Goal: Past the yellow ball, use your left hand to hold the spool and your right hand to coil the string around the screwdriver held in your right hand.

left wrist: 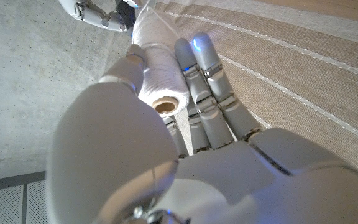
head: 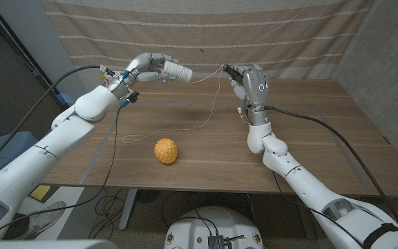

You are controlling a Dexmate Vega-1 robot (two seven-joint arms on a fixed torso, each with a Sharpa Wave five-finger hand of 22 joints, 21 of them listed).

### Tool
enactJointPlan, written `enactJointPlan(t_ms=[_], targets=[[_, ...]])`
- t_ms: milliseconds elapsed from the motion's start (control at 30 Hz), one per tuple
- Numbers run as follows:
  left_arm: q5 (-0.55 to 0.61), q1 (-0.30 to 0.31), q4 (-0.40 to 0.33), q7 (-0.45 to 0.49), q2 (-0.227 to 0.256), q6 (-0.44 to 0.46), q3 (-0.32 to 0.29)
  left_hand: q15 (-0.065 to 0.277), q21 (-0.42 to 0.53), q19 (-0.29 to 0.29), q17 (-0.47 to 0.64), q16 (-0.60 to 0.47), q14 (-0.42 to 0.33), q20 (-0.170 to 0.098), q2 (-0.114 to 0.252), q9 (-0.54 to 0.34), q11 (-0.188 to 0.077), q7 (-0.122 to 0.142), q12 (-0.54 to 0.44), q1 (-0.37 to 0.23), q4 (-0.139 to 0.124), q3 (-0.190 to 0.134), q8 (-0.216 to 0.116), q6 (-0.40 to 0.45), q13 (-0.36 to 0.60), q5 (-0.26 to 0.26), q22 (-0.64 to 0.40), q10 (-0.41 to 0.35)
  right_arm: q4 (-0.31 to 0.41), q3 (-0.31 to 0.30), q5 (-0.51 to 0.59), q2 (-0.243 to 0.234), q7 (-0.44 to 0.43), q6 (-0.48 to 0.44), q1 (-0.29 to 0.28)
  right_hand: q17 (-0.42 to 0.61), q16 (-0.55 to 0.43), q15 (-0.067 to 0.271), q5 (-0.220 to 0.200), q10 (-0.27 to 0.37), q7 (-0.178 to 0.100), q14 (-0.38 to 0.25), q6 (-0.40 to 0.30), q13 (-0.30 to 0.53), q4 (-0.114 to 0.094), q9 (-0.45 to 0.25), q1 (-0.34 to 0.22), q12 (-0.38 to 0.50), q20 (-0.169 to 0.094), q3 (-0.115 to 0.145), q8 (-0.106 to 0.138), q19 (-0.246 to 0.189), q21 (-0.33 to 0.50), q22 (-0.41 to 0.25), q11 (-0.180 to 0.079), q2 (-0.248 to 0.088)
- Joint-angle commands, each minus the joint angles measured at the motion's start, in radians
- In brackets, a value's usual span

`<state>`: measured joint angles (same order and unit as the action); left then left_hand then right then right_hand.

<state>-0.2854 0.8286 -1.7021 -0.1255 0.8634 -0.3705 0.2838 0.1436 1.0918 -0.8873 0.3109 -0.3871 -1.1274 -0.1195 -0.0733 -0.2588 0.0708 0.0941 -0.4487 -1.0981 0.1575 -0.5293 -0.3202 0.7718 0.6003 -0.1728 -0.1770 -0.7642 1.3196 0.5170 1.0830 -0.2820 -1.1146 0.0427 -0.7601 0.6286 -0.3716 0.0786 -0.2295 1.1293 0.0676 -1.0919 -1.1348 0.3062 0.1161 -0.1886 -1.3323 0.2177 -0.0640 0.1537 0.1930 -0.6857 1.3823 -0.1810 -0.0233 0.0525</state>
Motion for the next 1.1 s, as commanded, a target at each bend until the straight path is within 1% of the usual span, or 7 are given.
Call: enactJointPlan(t_ms=[33, 333, 633, 800, 967, 1033, 1100], targets=[[-0.038, -0.062, 0.017, -0.101, -0.018, -0.016, 0.056, 0.083, 0.007, 0.007, 0.004, 0.003, -0.067, -0.079, 0.194, -0.002, -0.112, -0.156, -0.001, -0.198, 0.0, -0.01, 0.001, 0.162, 0.006, -0.008, 0.0, -0.12, -0.037, 0.213, -0.149, -0.111, 0.006, -0.193, 0.087, 0.003, -0.002, 0.131, -0.007, 0.011, -0.09, -0.123, -0.102, 0.003, 0.002, -0.005, -0.151, -0.002, -0.148, 0.01, 0.01, 0.006, 0.004, -0.004, 0.001, -0.144], [-0.078, -0.086, -0.004, -0.149, -0.029, -0.036, 0.066, 0.084, 0.01, 0.009, 0.005, 0.005, -0.066, -0.079, 0.193, -0.004, -0.111, -0.156, 0.003, -0.198, 0.001, -0.01, 0.002, 0.165, 0.005, -0.008, 0.0, -0.123, -0.043, 0.284, -0.165, -0.154, -0.002, -0.197, 0.117, 0.003, -0.002, 0.131, -0.008, 0.012, -0.092, -0.124, -0.104, 0.003, 0.002, -0.005, -0.151, -0.002, -0.148, 0.008, 0.01, 0.007, 0.005, -0.003, 0.001, -0.143], [-0.099, -0.092, -0.054, -0.151, -0.039, -0.075, 0.044, 0.083, 0.012, 0.01, 0.005, 0.007, -0.066, -0.079, 0.194, -0.004, -0.113, -0.155, 0.006, -0.199, 0.001, -0.01, 0.004, 0.166, 0.008, -0.008, 0.0, -0.123, -0.032, 0.351, -0.164, -0.206, -0.002, -0.186, 0.139, 0.003, 0.0, 0.133, -0.009, 0.014, -0.099, -0.123, -0.106, 0.005, 0.002, -0.005, -0.152, -0.002, -0.148, 0.007, 0.01, 0.01, 0.006, -0.003, -0.002, -0.141], [-0.11, -0.095, -0.069, -0.147, -0.046, -0.073, 0.038, 0.083, 0.013, 0.01, 0.007, 0.006, -0.068, -0.079, 0.194, -0.005, -0.111, -0.156, 0.007, -0.199, 0.001, -0.01, 0.004, 0.168, 0.01, -0.008, 0.0, -0.125, -0.001, 0.339, -0.127, -0.22, -0.002, -0.15, 0.114, 0.003, 0.001, 0.134, -0.01, 0.014, -0.1, -0.122, -0.108, 0.005, 0.002, -0.005, -0.152, -0.002, -0.147, 0.006, 0.01, 0.011, 0.006, -0.003, -0.003, -0.14], [-0.096, -0.089, -0.082, -0.108, -0.062, -0.075, 0.025, 0.084, 0.014, 0.011, 0.007, 0.006, -0.068, -0.079, 0.194, -0.005, -0.113, -0.155, 0.009, -0.198, 0.0, -0.01, 0.005, 0.168, 0.01, -0.008, 0.0, -0.126, 0.027, 0.313, -0.06, -0.225, -0.002, -0.088, 0.089, 0.003, 0.002, 0.134, -0.01, 0.012, -0.102, -0.122, -0.108, 0.005, 0.001, -0.005, -0.152, -0.003, -0.147, 0.005, 0.01, 0.013, 0.006, -0.003, -0.007, -0.14], [-0.09, -0.082, -0.089, -0.083, -0.069, -0.075, 0.014, 0.084, 0.015, 0.011, 0.008, 0.006, -0.068, -0.079, 0.193, -0.005, -0.112, -0.155, 0.01, -0.199, 0.001, -0.01, 0.006, 0.168, 0.01, -0.008, 0.0, -0.126, 0.031, 0.292, -0.028, -0.221, -0.002, -0.048, 0.076, 0.003, 0.002, 0.134, -0.01, 0.012, -0.101, -0.121, -0.109, 0.006, 0.001, -0.005, -0.153, -0.003, -0.147, 0.005, 0.01, 0.014, 0.007, -0.003, -0.008, -0.14], [-0.082, -0.073, -0.095, -0.056, -0.075, -0.074, 0.002, 0.083, 0.015, 0.012, 0.006, 0.008, -0.067, -0.079, 0.194, -0.005, -0.113, -0.155, 0.011, -0.198, 0.0, -0.01, 0.006, 0.168, 0.011, -0.008, 0.0, -0.125, 0.032, 0.246, 0.022, -0.205, -0.002, 0.006, 0.05, 0.003, 0.003, 0.135, -0.01, 0.012, -0.103, -0.12, -0.108, 0.006, 0.001, -0.005, -0.153, -0.003, -0.147, 0.004, 0.01, 0.015, 0.007, -0.003, -0.006, -0.139]])
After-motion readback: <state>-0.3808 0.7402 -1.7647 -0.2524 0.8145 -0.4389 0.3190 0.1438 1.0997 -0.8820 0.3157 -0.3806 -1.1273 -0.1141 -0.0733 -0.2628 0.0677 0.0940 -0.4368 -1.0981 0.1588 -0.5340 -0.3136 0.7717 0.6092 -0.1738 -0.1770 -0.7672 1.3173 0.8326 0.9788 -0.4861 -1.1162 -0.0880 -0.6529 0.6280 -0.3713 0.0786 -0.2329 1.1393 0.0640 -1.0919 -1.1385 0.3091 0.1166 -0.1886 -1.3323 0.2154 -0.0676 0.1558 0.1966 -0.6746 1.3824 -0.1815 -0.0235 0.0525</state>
